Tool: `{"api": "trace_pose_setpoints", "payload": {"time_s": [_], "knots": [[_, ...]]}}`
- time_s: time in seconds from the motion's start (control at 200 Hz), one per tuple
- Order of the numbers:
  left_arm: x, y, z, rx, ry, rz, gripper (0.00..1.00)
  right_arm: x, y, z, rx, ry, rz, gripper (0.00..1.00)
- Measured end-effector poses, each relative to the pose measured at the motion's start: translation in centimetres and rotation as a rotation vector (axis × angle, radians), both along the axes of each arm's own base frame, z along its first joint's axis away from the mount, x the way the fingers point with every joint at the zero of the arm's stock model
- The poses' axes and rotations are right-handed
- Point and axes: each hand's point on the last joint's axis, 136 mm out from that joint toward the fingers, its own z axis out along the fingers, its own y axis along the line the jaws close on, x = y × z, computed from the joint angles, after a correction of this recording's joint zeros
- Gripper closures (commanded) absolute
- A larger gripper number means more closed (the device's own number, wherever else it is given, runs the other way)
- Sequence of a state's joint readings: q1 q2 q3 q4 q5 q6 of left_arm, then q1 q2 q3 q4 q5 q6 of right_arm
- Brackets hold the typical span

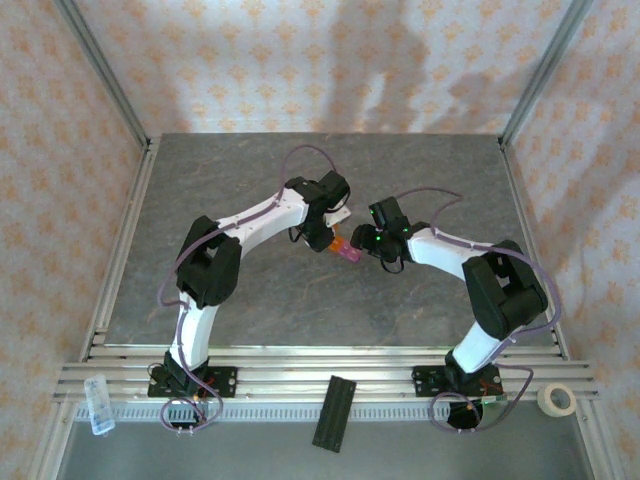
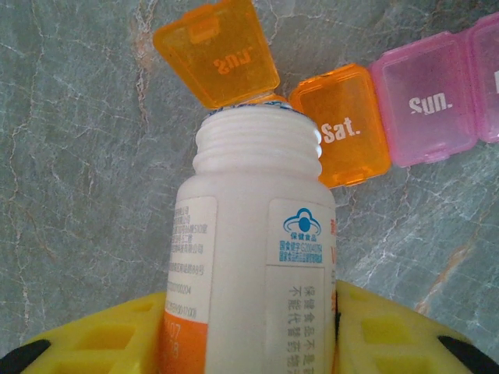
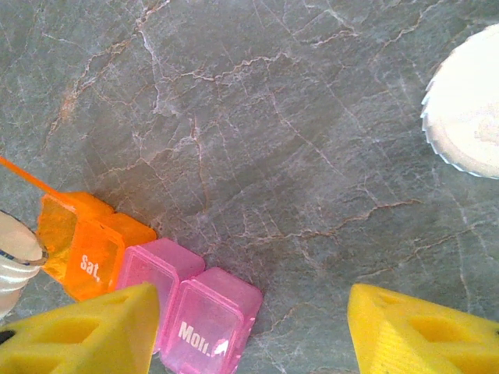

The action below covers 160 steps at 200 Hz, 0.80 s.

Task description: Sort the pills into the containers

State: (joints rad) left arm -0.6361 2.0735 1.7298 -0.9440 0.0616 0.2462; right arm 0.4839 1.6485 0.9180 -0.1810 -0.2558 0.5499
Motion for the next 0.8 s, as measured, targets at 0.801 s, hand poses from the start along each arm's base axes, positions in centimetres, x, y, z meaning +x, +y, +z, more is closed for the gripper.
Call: {"api": "trace_pose_setpoints", "payload": {"time_s": [0.801], "knots": [[-0.14,0.18,-0.38,0.121,-0.002,-0.054,1.00,0.00,0.07,-0.42,0.000,0.008,0.002,0.35]]}}
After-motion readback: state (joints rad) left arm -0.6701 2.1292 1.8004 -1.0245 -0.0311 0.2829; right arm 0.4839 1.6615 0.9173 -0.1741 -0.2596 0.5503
